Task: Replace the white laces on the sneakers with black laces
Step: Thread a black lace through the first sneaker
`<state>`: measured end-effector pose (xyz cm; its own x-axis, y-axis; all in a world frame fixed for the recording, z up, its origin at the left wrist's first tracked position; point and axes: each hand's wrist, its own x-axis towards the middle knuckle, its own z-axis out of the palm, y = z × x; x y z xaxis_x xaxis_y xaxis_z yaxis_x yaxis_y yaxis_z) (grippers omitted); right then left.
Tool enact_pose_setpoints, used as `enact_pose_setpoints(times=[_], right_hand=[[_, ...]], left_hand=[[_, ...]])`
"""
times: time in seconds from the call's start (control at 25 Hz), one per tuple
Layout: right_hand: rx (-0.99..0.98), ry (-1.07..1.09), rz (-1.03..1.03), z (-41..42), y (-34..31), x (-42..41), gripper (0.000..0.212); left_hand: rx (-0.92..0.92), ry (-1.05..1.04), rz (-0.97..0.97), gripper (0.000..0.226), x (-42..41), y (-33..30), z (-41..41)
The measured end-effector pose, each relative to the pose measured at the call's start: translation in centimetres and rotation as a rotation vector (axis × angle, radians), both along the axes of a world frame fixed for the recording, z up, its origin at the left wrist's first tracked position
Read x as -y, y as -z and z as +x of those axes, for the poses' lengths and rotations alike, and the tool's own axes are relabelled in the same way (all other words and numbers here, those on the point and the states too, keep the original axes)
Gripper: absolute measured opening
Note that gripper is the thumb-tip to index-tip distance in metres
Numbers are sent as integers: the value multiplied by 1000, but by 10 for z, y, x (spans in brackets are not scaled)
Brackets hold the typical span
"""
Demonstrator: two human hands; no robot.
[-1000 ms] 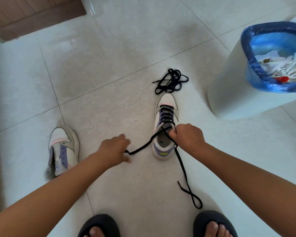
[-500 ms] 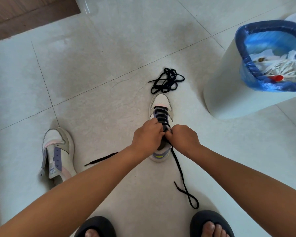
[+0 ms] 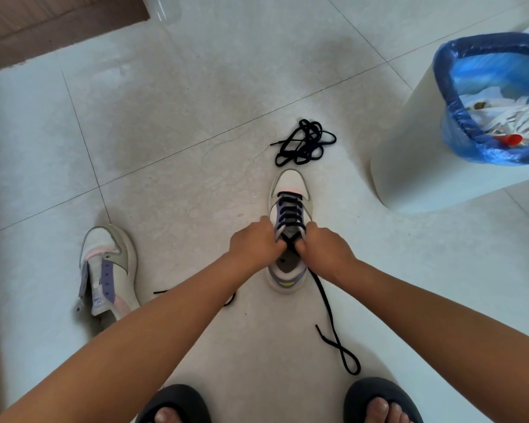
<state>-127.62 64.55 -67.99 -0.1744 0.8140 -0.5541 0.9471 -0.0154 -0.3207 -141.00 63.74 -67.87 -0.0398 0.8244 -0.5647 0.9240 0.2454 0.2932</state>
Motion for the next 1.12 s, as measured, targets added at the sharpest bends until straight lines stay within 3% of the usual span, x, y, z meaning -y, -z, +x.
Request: enact_pose_setpoints(times=[0.08, 0.16, 0.32, 0.44, 0.64, 0.8, 1.0, 1.12], right_hand=[[-33, -25, 90, 2, -1, 4, 17], [-156, -12, 250, 12, -8, 11, 23], [-499, 52, 535, 25, -40, 22, 32], [-710, 133, 541, 24, -67, 24, 34], [-769, 109, 656, 23, -88, 29, 34], [-747, -33, 766, 27, -100, 26, 16], [-654, -303, 1186, 30, -94, 21, 20], [-692, -295, 1139, 31, -87, 20, 23]], left_hand=[[-34, 4, -48, 29, -7, -4, 8], [-51, 13, 27, 27, -4, -14, 9], [-156, 77, 635, 27, 14, -52, -4], [7, 17, 855, 35, 27, -79, -9], [97, -49, 894, 37, 39, -106, -10], [116, -62, 877, 35, 43, -116, -8], [127, -90, 861, 38, 45, -118, -9], [70, -94, 721, 36, 44, -120, -7]])
